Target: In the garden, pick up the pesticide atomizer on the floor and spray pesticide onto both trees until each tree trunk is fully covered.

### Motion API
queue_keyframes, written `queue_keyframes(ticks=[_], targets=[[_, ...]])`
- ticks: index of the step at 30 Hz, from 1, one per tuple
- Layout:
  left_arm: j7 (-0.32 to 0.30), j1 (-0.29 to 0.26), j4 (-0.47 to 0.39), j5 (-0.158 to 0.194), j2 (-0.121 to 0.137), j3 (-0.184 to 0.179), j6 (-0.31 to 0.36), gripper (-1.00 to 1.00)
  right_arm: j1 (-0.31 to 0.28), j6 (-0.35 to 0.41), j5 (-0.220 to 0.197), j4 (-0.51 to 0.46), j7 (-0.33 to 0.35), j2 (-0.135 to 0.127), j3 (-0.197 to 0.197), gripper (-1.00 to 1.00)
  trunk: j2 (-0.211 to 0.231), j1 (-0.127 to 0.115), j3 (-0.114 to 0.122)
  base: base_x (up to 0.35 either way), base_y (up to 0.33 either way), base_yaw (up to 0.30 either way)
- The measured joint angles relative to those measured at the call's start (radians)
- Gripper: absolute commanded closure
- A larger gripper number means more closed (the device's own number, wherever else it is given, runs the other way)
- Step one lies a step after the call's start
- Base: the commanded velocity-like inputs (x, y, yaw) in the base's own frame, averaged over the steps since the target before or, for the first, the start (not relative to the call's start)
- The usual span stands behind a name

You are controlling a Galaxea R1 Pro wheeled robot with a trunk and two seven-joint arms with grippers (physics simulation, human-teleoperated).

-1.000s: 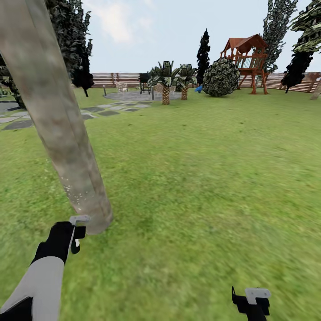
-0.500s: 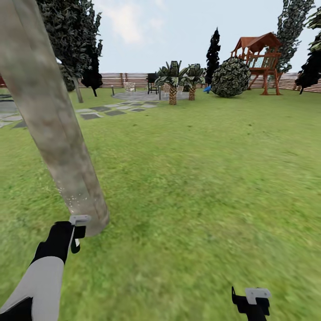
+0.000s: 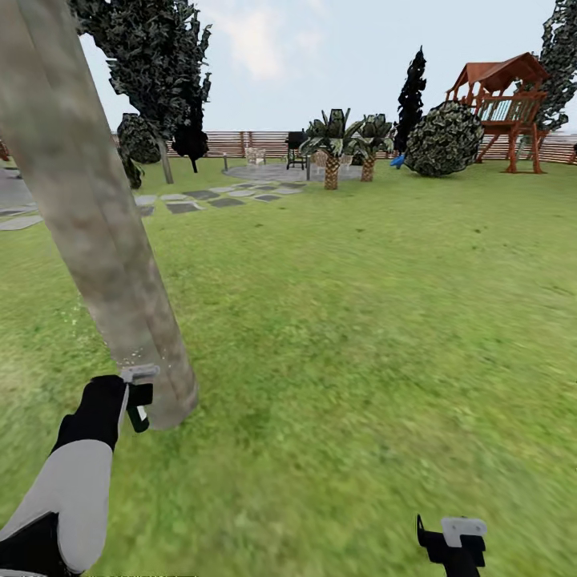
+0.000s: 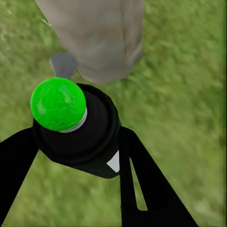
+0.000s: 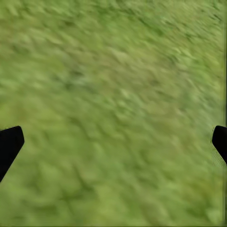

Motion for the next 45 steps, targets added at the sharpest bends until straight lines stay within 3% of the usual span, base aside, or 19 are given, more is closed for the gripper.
queue_keyframes(ticks=[9,12,22,24,28,30,34,39,45], targets=[[0.0,-0.021,-0.076,-0.001,0.007,-0.001,0.068,1.0,0.0,0.002,-0.001,0.0,0.001,0.0,0.0,-1.0,0.0,0.0,0.0,-0.273,-0.038,0.001],[0.0,-0.055,-0.076,-0.002,0.021,-0.001,0.105,1.0,0.0,0.002,-0.001,0.0,0.001,0.001,0.0,-1.0,0.0,0.0,0.0,0.163,0.0,0.164],[0.0,-0.056,-0.076,-0.001,0.031,-0.006,0.112,1.0,0.0,0.002,-0.002,0.0,0.001,0.001,0.0,-1.0,0.0,0.0,0.0,0.11,0.0,0.272],[0.0,-0.055,-0.076,0.001,0.031,-0.03,0.113,1.0,0.0,0.002,-0.002,0.0,0.001,0.001,0.0,-1.0,0.0,0.0,0.0,0.001,0.0,0.278],[0.001,-0.047,-0.076,0.007,0.029,-0.159,0.112,1.0,0.0,0.002,-0.002,0.0,0.001,0.001,0.0,-1.0,0.0,0.0,0.0,0.002,0.0,0.27],[0.003,-0.057,-0.077,0.009,0.029,-0.178,0.111,1.0,0.0,0.002,-0.001,0.0,0.001,0.001,0.0,-1.0,0.0,0.0,0.0,0.125,0.0,0.118],[0.005,-0.061,-0.078,0.01,0.029,-0.18,0.111,1.0,0.0,0.002,-0.001,0.0,0.001,0.001,0.0,-1.0,0.0,-0.001,0.0,0.27,-0.009,0.021],[0.007,-0.057,-0.077,0.135,0.026,-0.182,0.111,1.0,0.0,0.002,0.0,0.0,0.001,0.001,0.0,-1.0,0.0,0.0,0.0,0.183,-0.184,0.001],[0.008,-0.045,-0.077,0.148,0.02,-0.191,0.11,1.0,0.0,0.002,0.0,0.0,0.001,0.001,0.0,-1.0,0.0,0.0,0.0,-0.044,-0.271,0.0]])
